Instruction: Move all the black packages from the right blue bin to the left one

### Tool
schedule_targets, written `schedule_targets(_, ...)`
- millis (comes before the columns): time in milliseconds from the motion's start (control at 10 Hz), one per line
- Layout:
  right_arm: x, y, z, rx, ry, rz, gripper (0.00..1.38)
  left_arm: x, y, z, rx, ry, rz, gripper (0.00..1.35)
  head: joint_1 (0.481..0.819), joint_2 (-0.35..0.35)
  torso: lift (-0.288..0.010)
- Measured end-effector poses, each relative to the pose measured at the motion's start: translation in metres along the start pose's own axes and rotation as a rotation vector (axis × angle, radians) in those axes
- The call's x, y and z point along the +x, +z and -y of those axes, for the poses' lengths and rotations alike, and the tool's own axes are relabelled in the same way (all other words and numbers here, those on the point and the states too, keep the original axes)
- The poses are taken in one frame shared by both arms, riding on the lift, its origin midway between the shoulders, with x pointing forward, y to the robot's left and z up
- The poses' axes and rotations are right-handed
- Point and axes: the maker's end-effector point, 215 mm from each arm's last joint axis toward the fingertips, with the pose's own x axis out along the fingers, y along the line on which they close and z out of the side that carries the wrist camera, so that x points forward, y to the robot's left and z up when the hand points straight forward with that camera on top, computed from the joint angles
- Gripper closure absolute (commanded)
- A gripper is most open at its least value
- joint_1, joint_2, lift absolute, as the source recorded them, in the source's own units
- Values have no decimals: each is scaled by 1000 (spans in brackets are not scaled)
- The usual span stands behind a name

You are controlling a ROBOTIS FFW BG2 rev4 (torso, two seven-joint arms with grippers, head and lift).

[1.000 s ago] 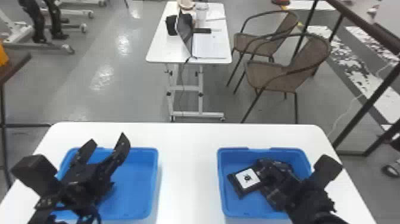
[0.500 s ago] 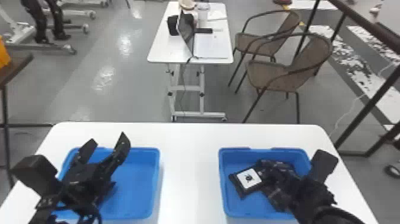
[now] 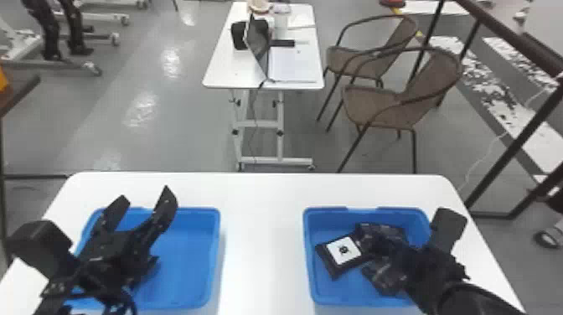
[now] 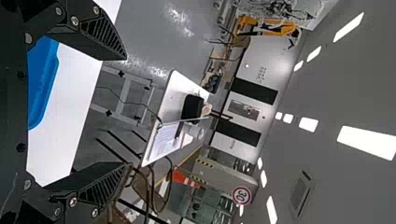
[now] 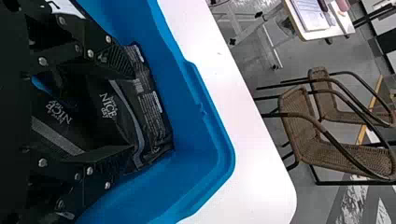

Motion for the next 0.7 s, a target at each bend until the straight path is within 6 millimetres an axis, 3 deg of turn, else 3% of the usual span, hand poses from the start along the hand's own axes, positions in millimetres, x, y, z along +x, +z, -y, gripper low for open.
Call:
schedule_targets(400,-13,-5,-17,20,41,7,1170,-1,-3,-2,-9,5,1,229,695,-10,-40)
schedule_targets(600,-20,-17,-18,53,47,-2,1151,-2,-3,-3,-15,8,5,229,695,-1,-40)
schedule_targets(700,-22,-22,-16,50,47,-10,857,-3,-3,-3,-18,9,6,229,695,1,-40)
